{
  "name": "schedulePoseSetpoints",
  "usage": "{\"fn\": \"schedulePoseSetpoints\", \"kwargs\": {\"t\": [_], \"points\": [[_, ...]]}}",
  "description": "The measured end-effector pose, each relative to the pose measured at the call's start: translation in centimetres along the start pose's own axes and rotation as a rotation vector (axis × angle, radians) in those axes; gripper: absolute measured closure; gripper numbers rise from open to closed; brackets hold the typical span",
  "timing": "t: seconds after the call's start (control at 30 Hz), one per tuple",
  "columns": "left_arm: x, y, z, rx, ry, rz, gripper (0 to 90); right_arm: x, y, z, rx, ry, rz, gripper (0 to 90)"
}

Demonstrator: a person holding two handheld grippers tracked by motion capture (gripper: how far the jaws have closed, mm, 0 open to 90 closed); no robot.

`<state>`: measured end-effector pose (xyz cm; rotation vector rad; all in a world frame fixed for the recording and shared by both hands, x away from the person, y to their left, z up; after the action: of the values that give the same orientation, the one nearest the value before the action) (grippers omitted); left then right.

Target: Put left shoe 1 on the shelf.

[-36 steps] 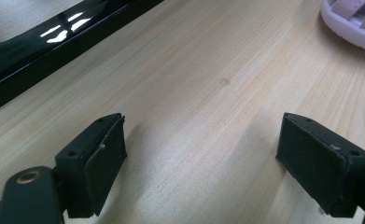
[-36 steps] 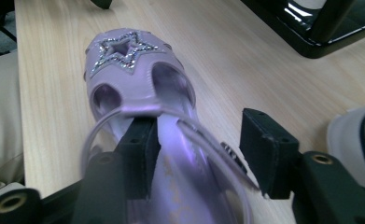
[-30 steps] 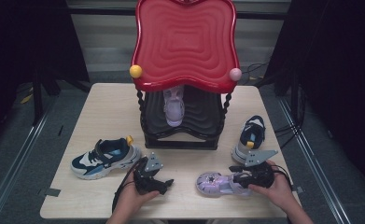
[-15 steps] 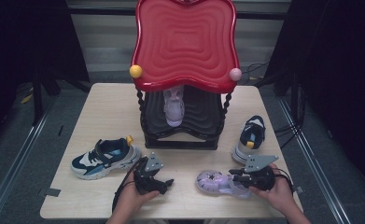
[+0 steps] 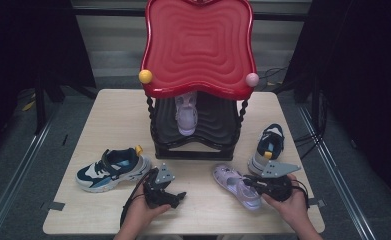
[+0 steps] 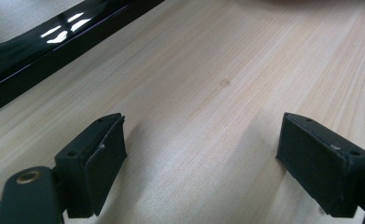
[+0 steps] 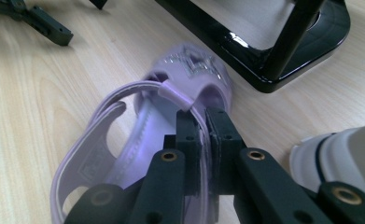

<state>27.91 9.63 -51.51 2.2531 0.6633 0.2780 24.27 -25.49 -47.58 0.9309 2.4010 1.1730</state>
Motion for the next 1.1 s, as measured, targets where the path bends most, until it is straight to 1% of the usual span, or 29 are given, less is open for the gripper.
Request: {"fn": "schedulePoseSetpoints", "kwargs": {"t": [0.07, 0.17, 0.27, 0.37, 0.4, 0.47, 0.67, 0.73, 0.8, 0.87, 0.9, 0.97, 1.0, 1.1], "points": [[0.0, 0.0, 0.0, 0.000, 0.001, -0.001, 14.8, 0.4, -0.1, 0.2, 0.002, 0.014, -0.004, 83.1], [0.0, 0.0, 0.0, 0.000, 0.001, 0.000, 14.8, 0.7, -0.3, 0.1, -0.010, 0.031, 0.012, 82.6], [0.0, 0.0, 0.0, 0.000, 0.001, -0.001, 14.8, 0.9, -0.6, -0.1, -0.011, 0.030, 0.019, 81.4], [0.0, 0.0, 0.0, -0.002, 0.000, -0.001, 14.8, 1.0, -1.0, -0.1, -0.016, 0.027, 0.038, 77.5], [0.0, 0.1, 0.1, -0.003, 0.003, 0.004, 14.8, 1.0, -1.1, -0.1, -0.019, 0.019, 0.043, 76.6], [0.0, 0.1, 0.1, 0.001, 0.007, 0.002, 14.7, 0.9, -1.4, -0.2, -0.030, 0.014, 0.056, 73.4], [0.0, 0.1, 0.1, 0.001, 0.005, 0.000, 14.7, 0.7, -1.8, -0.2, -0.056, -0.001, 0.089, 67.9], [0.0, 0.1, 0.1, 0.002, 0.005, 0.000, 14.7, 0.9, -1.8, -0.3, -0.062, -0.023, 0.103, 67.6], [0.0, 0.1, 0.1, 0.002, 0.005, 0.001, 14.7, 1.1, -1.8, -0.3, -0.055, -0.054, 0.096, 68.0], [0.0, 0.1, 0.1, 0.003, 0.006, 0.002, 14.7, 1.1, -1.9, -0.3, -0.058, -0.059, 0.111, 67.7], [0.0, 0.1, 0.1, 0.003, 0.006, 0.002, 14.7, 1.1, -1.9, -0.3, -0.058, -0.059, 0.111, 67.7], [0.0, 0.1, 0.1, 0.003, 0.010, 0.007, 14.7, 1.0, -2.0, -0.3, -0.062, -0.077, 0.124, 67.6], [0.0, 0.1, 0.1, 0.002, 0.008, 0.003, 14.7, 1.0, -2.1, -0.1, -0.056, -0.096, 0.120, 67.9], [0.0, 0.1, 0.1, 0.002, 0.005, 0.001, 14.7, 0.9, -2.1, 0.0, -0.066, -0.081, 0.117, 72.1]]}}
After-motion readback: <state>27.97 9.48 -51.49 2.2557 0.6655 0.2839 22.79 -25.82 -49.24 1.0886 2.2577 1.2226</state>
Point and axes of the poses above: each handheld gripper's, and its own axes: z roughly forward along the jaws, y roughly out of its top, x roughly to its left, the point moved 1 cm from there along z, roughly forward along the jaws, and after that the axes turned 2 degrees about z, right-handed, at the moved point
